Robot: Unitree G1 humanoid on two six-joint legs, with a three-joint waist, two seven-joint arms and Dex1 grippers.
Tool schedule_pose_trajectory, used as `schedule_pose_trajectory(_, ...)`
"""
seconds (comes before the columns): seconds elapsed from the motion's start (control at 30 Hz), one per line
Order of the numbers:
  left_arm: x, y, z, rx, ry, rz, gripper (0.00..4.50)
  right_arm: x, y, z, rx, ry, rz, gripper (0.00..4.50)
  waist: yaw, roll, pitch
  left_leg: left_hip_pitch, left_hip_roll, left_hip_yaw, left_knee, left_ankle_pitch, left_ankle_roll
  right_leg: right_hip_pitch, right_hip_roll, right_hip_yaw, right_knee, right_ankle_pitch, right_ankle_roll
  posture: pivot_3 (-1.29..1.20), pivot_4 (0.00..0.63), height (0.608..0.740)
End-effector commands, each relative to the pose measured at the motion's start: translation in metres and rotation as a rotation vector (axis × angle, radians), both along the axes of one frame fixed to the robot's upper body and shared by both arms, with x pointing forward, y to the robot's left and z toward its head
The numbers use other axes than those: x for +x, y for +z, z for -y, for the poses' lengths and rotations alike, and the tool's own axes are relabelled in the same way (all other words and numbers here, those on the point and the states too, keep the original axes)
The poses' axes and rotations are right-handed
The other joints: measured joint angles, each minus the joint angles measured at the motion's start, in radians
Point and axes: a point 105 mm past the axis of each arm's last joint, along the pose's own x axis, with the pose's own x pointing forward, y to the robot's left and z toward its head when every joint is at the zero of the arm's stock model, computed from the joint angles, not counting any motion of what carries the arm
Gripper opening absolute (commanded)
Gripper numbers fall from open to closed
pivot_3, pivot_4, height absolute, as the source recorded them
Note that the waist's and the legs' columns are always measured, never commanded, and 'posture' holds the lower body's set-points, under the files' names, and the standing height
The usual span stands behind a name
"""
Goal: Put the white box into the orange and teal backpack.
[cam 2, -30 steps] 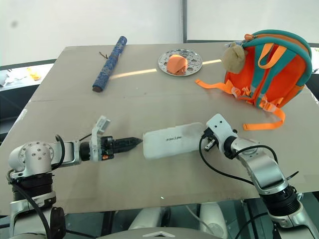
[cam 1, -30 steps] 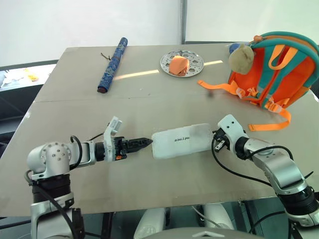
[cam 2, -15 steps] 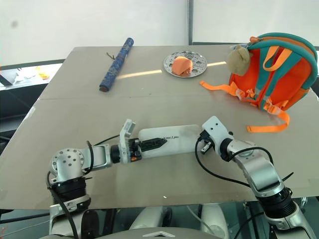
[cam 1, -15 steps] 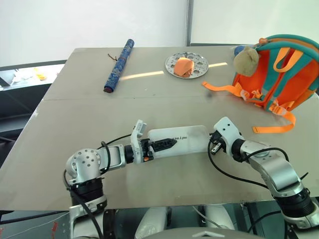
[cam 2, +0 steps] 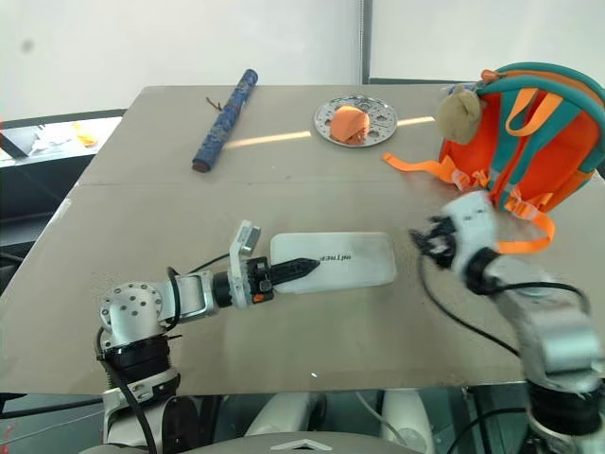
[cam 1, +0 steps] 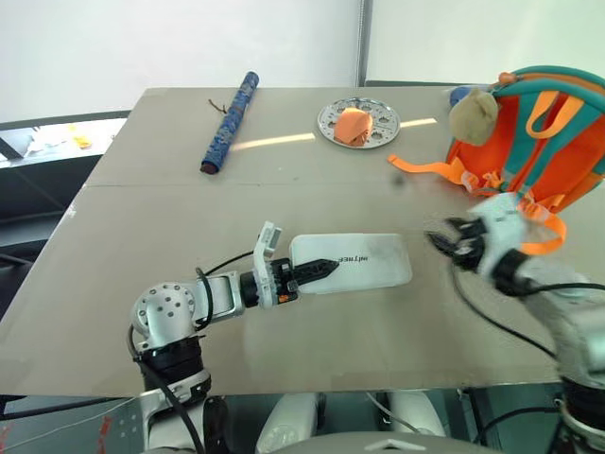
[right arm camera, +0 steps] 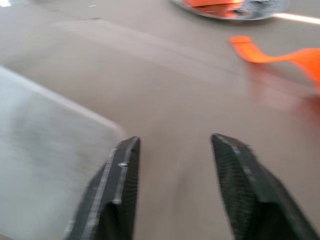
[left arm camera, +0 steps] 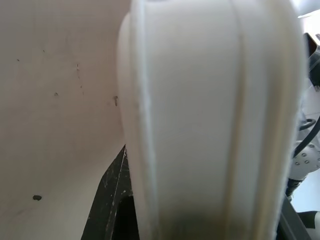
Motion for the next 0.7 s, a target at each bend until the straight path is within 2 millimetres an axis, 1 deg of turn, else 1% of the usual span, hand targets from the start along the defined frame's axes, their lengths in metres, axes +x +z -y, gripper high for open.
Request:
schedule_pose_trajectory(0.03, 0.006, 0.030, -0.007, -0.028, 0.042, 0.157, 1.07, -0.009, 0.041, 0.037, 0.024, -0.145, 0.063, 3.98, -0.006, 0.001, 0.001, 0.000, 0.000, 0.000, 0.000, 0.000, 0.000, 0.000, 0.000, 0.000, 0.000, 0.000, 0.000, 0.00, 0.150, 0.733)
schedule_pose_trajectory(0.07, 0.006, 0.033, -0.007, -0.030, 0.041, 0.173, 1.07, -0.007, 0.047, 0.044, 0.034, -0.177, 0.066, 4.48, -0.010, 0.001, 0.001, 0.001, 0.001, 0.002, 0.000, 0.000, 0.000, 0.000, 0.001, 0.001, 0.000, 0.000, 0.000, 0.00, 0.150, 0.733)
schedule_pose_trajectory(0.13, 0.006, 0.038, -0.006, -0.021, 0.035, 0.206, 1.07, 0.004, 0.054, 0.062, 0.041, -0.266, 0.050, 4.48, -0.015, 0.001, 0.001, 0.002, 0.001, 0.004, -0.001, 0.000, 0.000, 0.000, 0.002, 0.003, 0.001, 0.000, -0.001, 0.00, 0.150, 0.733)
schedule_pose_trajectory(0.2, 0.006, 0.043, -0.003, -0.008, 0.021, 0.241, 1.07, 0.018, 0.058, 0.072, 0.040, -0.314, 0.054, 4.48, -0.017, 0.001, 0.002, 0.002, 0.001, 0.005, 0.000, 0.000, 0.000, 0.000, 0.002, 0.003, 0.001, 0.000, -0.001, 0.00, 0.150, 0.733)
schedule_pose_trajectory(0.3, 0.009, 0.044, -0.001, -0.005, 0.031, 0.258, 1.07, 0.048, 0.067, 0.069, 0.126, -0.284, 0.103, 4.48, -0.020, 0.001, 0.002, 0.002, 0.001, 0.008, 0.000, 0.000, 0.000, 0.000, 0.001, 0.004, 0.000, 0.000, -0.001, 0.00, 0.150, 0.733)
schedule_pose_trajectory(0.37, 0.011, 0.044, 0.000, 0.000, 0.033, 0.265, 1.07, 0.073, 0.074, 0.060, 0.200, -0.242, 0.130, 4.48, -0.030, 0.001, 0.002, 0.002, 0.001, 0.009, 0.000, 0.000, 0.000, -0.001, 0.001, 0.005, -0.001, 0.000, 0.000, 0.00, 0.150, 0.733)
schedule_pose_trajectory(0.43, 0.012, 0.044, -0.001, 0.011, 0.040, 0.272, 1.07, 0.096, 0.077, 0.053, 0.207, -0.221, 0.158, 4.48, -0.032, 0.001, 0.003, 0.001, 0.001, 0.010, -0.001, 0.000, 0.000, -0.002, 0.001, 0.007, -0.001, 0.000, 0.000, 0.00, 0.150, 0.733)
schedule_pose_trajectory(0.47, 0.012, 0.044, -0.002, 0.013, 0.044, 0.274, 1.07, 0.105, 0.078, 0.049, 0.185, -0.209, 0.171, 4.24, -0.031, 0.001, 0.003, 0.001, 0.001, 0.011, -0.001, 0.000, 0.000, -0.002, 0.002, 0.006, 0.000, 0.000, 0.000, 0.00, 0.150, 0.733)
schedule_pose_trajectory(0.53, 0.013, 0.045, -0.004, 0.011, 0.055, 0.278, 1.07, 0.117, 0.081, 0.044, 0.168, -0.177, 0.192, 3.69, -0.030, 0.001, 0.003, 0.001, 0.001, 0.012, -0.002, 0.000, 0.000, -0.003, 0.001, 0.005, 0.000, 0.000, 0.000, 0.00, 0.150, 0.733)
schedule_pose_trajectory(0.6, 0.013, 0.047, -0.006, 0.008, 0.074, 0.289, 1.07, 0.126, 0.083, 0.043, 0.115, -0.168, 0.222, 2.73, -0.029, 0.001, 0.003, -0.001, 0.002, 0.011, -0.003, 0.000, 0.000, -0.004, 0.001, 0.004, 0.000, 0.000, -0.001, 0.00, 0.150, 0.733)
schedule_pose_trajectory(0.7, 0.013, 0.048, -0.009, 0.008, 0.102, 0.296, 1.07, 0.132, 0.085, 0.042, 0.045, -0.146, 0.271, 1.32, -0.030, 0.001, 0.003, -0.003, 0.001, 0.011, -0.003, 0.000, 0.000, -0.007, 0.000, 0.005, -0.001, 0.000, 0.000, 0.00, 0.150, 0.733)
